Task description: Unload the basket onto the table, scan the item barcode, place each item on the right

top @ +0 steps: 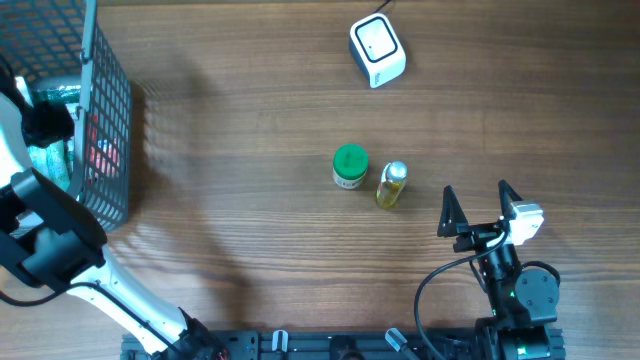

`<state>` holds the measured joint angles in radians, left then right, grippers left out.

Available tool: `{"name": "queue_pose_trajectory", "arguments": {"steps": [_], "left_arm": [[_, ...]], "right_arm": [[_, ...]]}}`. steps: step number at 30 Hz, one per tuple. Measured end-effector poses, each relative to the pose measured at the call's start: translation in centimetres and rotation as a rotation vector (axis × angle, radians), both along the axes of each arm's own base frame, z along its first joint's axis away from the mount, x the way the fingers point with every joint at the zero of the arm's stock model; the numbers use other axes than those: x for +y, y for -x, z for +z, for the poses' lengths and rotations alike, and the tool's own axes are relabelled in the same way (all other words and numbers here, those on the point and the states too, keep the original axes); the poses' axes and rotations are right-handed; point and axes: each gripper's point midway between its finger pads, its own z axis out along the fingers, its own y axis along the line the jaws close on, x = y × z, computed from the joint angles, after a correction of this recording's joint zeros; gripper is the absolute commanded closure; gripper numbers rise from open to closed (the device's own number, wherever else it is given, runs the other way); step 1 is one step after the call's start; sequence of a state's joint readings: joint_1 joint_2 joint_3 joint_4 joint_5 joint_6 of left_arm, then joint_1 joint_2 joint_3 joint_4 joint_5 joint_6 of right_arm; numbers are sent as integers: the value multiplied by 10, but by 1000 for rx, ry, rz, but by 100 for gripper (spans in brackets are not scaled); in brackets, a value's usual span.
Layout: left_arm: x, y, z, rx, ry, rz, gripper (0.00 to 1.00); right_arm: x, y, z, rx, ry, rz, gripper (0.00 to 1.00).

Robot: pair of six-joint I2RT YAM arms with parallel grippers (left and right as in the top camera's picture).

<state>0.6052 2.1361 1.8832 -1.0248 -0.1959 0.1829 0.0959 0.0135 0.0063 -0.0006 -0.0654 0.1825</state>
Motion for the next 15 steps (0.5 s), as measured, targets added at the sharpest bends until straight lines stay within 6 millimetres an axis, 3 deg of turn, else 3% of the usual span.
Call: {"name": "queue_pose_trajectory", "arguments": {"steps": [5,12,15], "left_arm": [[5,3,-2,3,-20,9,0],[16,22,-35,3,26,32,0],[15,23,-39,-48,95,36,0]], "right_arm": [[0,0,0,0,0,0,0],[0,0,0,0,0,0,0],[0,0,0,1,0,0,0]]}}
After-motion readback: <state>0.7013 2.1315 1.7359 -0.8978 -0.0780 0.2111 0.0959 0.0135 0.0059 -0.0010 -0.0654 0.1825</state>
